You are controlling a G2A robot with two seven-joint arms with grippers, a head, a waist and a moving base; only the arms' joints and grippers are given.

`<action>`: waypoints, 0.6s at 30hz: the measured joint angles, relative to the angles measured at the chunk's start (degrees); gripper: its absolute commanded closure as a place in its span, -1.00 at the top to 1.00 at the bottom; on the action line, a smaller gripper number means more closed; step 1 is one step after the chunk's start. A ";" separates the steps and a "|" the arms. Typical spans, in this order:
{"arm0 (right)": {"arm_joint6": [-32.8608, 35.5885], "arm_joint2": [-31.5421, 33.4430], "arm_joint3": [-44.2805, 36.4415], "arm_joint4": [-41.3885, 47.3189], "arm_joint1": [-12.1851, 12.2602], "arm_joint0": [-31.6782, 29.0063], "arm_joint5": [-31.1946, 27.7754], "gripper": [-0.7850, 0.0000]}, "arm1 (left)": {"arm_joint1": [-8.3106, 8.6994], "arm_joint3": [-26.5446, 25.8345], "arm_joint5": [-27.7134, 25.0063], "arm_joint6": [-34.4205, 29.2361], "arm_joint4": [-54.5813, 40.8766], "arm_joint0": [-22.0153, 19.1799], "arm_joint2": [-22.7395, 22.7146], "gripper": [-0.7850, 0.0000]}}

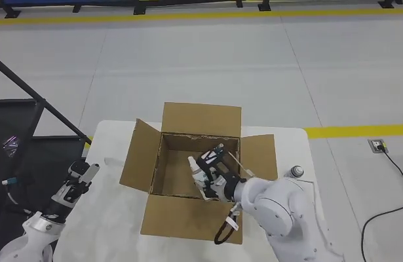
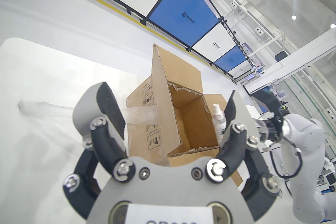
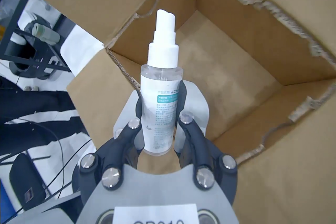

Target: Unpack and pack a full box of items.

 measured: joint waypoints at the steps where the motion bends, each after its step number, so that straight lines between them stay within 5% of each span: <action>1: -1.05 0.79 -2.52 -1.48 0.20 -1.72 0.79 -1.00 | 0.00 0.00 0.00 0.00 0.00 0.00 0.00 1.00; 18: -5.39 3.34 -7.29 -4.04 0.57 -5.50 4.04 -1.00 | 0.00 0.00 0.00 0.00 0.00 0.00 0.00 1.00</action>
